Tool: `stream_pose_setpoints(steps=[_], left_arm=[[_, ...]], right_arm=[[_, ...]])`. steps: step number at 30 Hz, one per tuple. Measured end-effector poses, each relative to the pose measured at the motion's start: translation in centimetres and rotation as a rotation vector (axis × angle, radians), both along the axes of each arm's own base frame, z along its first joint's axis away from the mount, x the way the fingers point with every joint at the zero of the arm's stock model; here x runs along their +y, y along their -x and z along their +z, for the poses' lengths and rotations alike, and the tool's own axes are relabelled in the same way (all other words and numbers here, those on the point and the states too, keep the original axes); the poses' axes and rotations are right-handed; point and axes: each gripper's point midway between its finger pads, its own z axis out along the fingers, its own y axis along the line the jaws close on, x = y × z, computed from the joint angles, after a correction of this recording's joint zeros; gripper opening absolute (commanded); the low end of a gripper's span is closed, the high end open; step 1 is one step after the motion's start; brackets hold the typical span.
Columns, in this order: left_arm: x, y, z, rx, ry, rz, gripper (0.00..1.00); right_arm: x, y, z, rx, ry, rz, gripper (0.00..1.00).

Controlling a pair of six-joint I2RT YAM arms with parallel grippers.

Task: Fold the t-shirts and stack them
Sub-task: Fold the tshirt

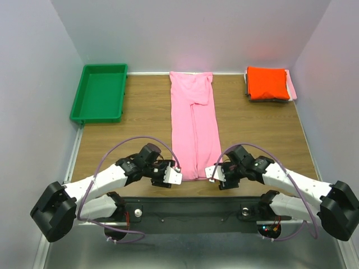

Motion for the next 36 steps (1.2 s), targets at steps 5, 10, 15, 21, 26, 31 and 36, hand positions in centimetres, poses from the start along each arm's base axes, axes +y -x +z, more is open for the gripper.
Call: stream_pose_setpoints(steps=[5, 10, 15, 21, 26, 31, 36], left_arm=[[-0.6, 0.3, 0.0, -0.012, 0.01, -0.028, 0.66], [-0.8, 1.0, -1.0, 0.005, -0.012, -0.06, 0.64], [-0.8, 1.4, -2.4, 0.038, -0.05, -0.076, 0.59], [-1.7, 0.9, -2.7, 0.071, -0.069, -0.084, 0.53], [-2.3, 0.4, -2.7, 0.075, -0.073, -0.082, 0.49], [-2.4, 0.4, -2.8, 0.079, -0.079, -0.085, 0.24], [-2.7, -0.2, -2.8, 0.07, -0.096, -0.078, 0.0]], right_arm=[[-0.4, -0.5, -1.4, -0.045, 0.032, 0.025, 0.52], [0.4, -2.3, -1.6, -0.103, 0.026, 0.014, 0.24], [0.6, -3.0, -1.9, -0.123, 0.023, 0.001, 0.01], [0.6, -3.1, -1.8, -0.122, 0.023, -0.016, 0.01], [0.6, -3.1, -1.8, -0.119, 0.022, -0.026, 0.01], [0.6, -3.1, -1.8, -0.114, 0.02, -0.034, 0.01], [0.6, -3.0, -1.8, -0.105, 0.019, -0.044, 0.01]])
